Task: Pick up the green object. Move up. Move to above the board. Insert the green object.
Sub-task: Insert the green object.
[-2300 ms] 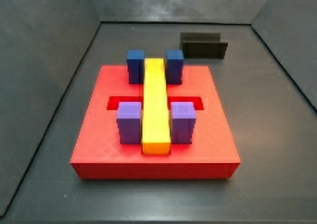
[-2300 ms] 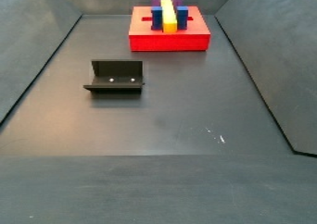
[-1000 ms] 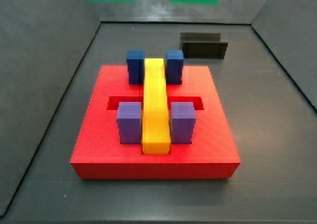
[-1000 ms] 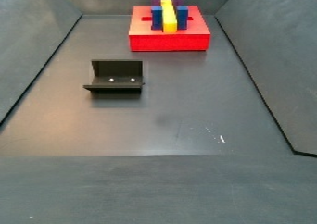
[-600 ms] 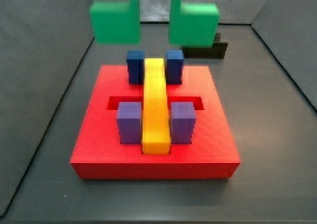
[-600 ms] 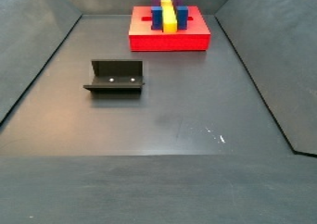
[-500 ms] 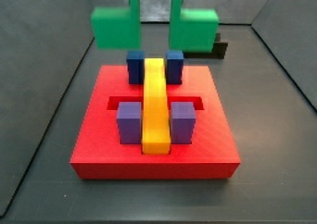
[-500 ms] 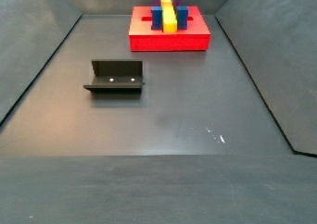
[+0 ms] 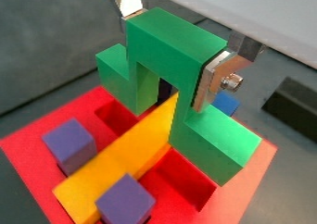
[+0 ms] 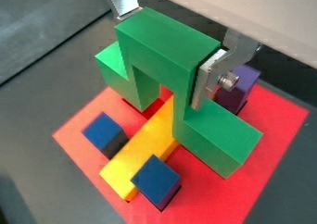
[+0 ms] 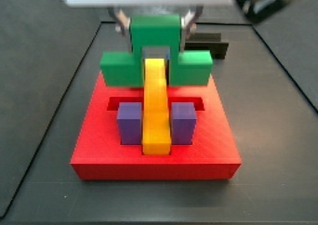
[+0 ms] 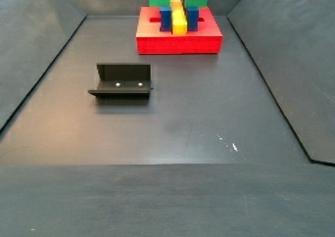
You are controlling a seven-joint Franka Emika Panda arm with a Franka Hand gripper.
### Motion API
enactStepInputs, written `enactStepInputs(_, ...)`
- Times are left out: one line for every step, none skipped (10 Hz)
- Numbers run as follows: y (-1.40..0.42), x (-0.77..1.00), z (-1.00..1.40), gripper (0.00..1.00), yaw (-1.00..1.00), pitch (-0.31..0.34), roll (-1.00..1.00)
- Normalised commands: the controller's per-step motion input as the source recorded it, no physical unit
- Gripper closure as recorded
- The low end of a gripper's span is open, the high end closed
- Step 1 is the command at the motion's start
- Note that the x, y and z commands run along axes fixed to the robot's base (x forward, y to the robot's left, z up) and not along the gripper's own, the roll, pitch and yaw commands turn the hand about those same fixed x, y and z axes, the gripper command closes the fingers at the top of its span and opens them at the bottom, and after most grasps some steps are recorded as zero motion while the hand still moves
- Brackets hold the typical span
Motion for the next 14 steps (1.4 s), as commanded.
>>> enactStepInputs(0.00,0.00,-0.04,1.00,0.00,0.000,-0.05)
enactStepInputs(0.00,0.00,0.00,1.00,0.01,-0.021,-0.10)
enactStepInputs(0.00,0.01,-0.01,1.00,0.07,-0.024,-0.09)
enactStepInputs(0.00,0.00,-0.13,1.00,0.07,-0.079,-0.04)
enactStepInputs(-0.01,0.08,-0.26,1.00,0.08,-0.059,0.00)
enactStepInputs(0.00,0.08,-0.25,1.00,0.09,-0.079,0.00)
enactStepInputs(0.00,0.09,-0.14,1.00,0.09,-0.057,0.00)
enactStepInputs(-0.04,0.04,-0.13,1.00,0.07,-0.056,0.00)
enactStepInputs(-0.05,0.07,-0.11,1.00,0.07,-0.036,0.00)
enactStepInputs(-0.13,0.06,-0.14,1.00,0.05,0.000,0.04)
enactStepInputs(-0.18,0.05,-0.13,1.00,0.00,0.000,0.09)
enactStepInputs(-0.13,0.02,-0.09,1.00,0.00,0.000,0.05)
enactStepInputs(-0.10,0.00,-0.08,1.00,-0.02,0.000,0.02)
enactStepInputs(0.00,0.01,-0.08,1.00,-0.02,0.000,0.00)
